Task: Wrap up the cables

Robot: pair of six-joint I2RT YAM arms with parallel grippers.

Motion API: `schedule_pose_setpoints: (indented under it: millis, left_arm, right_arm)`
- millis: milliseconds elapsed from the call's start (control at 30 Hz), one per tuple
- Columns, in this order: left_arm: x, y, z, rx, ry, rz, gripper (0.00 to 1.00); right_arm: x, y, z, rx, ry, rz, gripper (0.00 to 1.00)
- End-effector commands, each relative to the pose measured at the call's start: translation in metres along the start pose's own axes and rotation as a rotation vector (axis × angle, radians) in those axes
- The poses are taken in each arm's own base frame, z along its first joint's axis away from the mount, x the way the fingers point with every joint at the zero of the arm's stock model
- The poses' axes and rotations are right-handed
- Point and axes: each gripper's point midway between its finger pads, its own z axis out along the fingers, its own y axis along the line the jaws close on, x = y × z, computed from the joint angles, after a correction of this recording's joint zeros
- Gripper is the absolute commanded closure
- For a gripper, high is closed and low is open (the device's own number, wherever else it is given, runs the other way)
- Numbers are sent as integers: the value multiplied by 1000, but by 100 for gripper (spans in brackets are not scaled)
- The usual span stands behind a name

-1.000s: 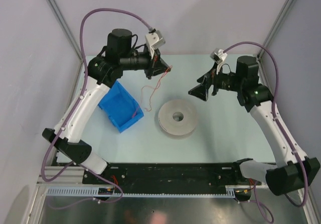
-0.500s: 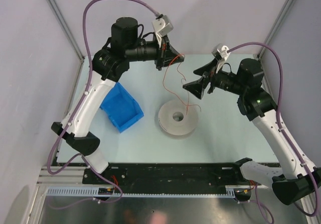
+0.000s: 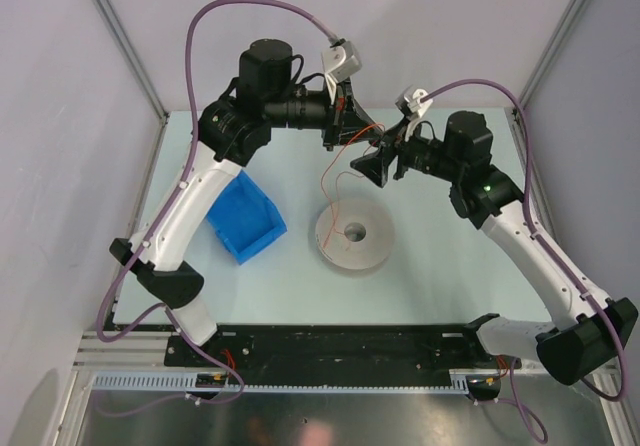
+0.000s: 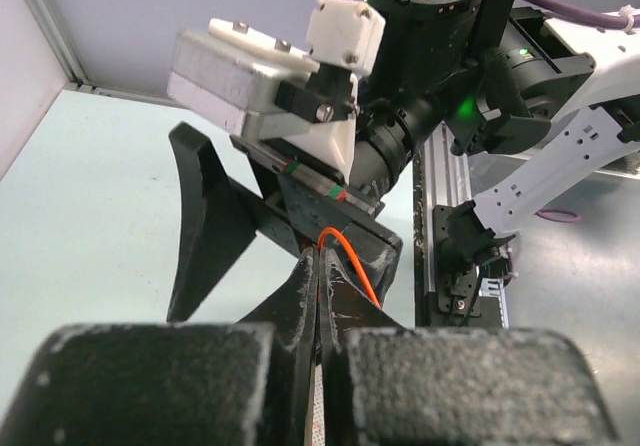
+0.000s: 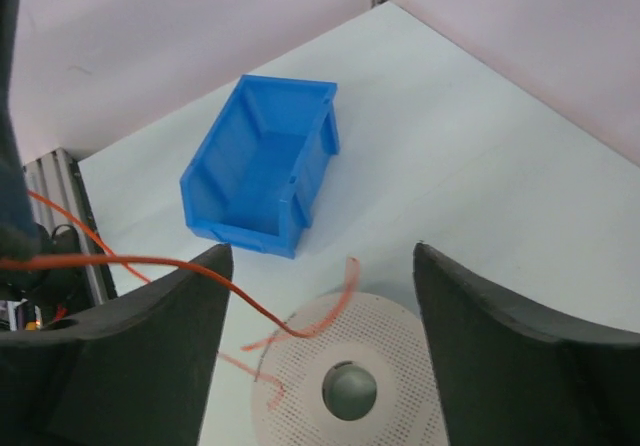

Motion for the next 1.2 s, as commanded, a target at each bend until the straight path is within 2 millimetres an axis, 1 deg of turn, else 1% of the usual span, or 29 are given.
schedule_pose_setpoints:
  millis: [0, 33, 67, 100, 133, 167, 200, 267, 300, 400, 433, 500, 567, 633, 733, 800, 833, 900, 1033, 1167]
  left_arm:
    - [-23, -13, -5, 34, -56, 40, 100]
    - [-22, -13, -5, 33, -56, 39, 100]
    - [-22, -12, -5, 31, -55, 38, 100]
    - [-20, -10, -5, 26, -53, 35, 100]
    - [-19, -7, -4, 19, -50, 31, 100]
    - [-17, -2, -5, 6, -46, 25, 97]
    - [-15, 4, -5, -12, -43, 4, 92]
    - [-10, 17, -7, -38, -36, -32, 80]
    - [-7, 23, -9, -43, -33, -52, 71]
    - [0, 31, -15, -23, -23, -67, 40]
    - [4, 34, -17, -29, -18, -66, 33]
    - [12, 43, -24, -53, -7, -69, 26]
    - [25, 56, -31, -90, 11, -64, 23]
    - [43, 70, -39, -126, 37, -71, 22]
    - [84, 93, -50, -171, 97, -102, 22]
    - [107, 101, -54, -175, 128, -129, 21]
    - [117, 102, -54, -165, 139, -154, 21]
    - [134, 96, -51, -114, 154, -223, 19]
    - [165, 67, -38, 3, 192, -349, 16]
    - [190, 39, -26, 111, 233, -447, 14]
  right_arm:
    - [-27, 9, 4, -24, -82, -67, 35]
    - [-27, 7, 4, -13, -83, -67, 47]
    - [-29, 5, 3, -6, -87, -68, 60]
    - [-31, 4, 0, 4, -93, -67, 75]
    - [-33, 2, -2, 17, -97, -61, 87]
    - [-35, 0, -6, 33, -103, -57, 94]
    - [-37, -3, -10, 51, -109, -54, 97]
    - [-42, -9, -20, 85, -120, -51, 99]
    - [-46, -11, -25, 96, -127, -53, 100]
    - [-58, -12, -41, 75, -168, -83, 100]
    - [-64, -11, -46, 67, -187, -99, 100]
    - [-76, -6, -55, 39, -226, -144, 100]
    - [-90, 3, -63, 0, -272, -202, 100]
    - [-100, 15, -71, -37, -304, -259, 100]
    - [-110, 33, -80, -94, -341, -351, 100]
    - [-116, 41, -84, -113, -362, -410, 100]
    - [-118, 45, -87, -118, -372, -444, 100]
    - [-123, 51, -91, -126, -390, -506, 100]
    - [-130, 65, -100, -146, -426, -607, 100]
    - [-135, 82, -106, -179, -457, -657, 100]
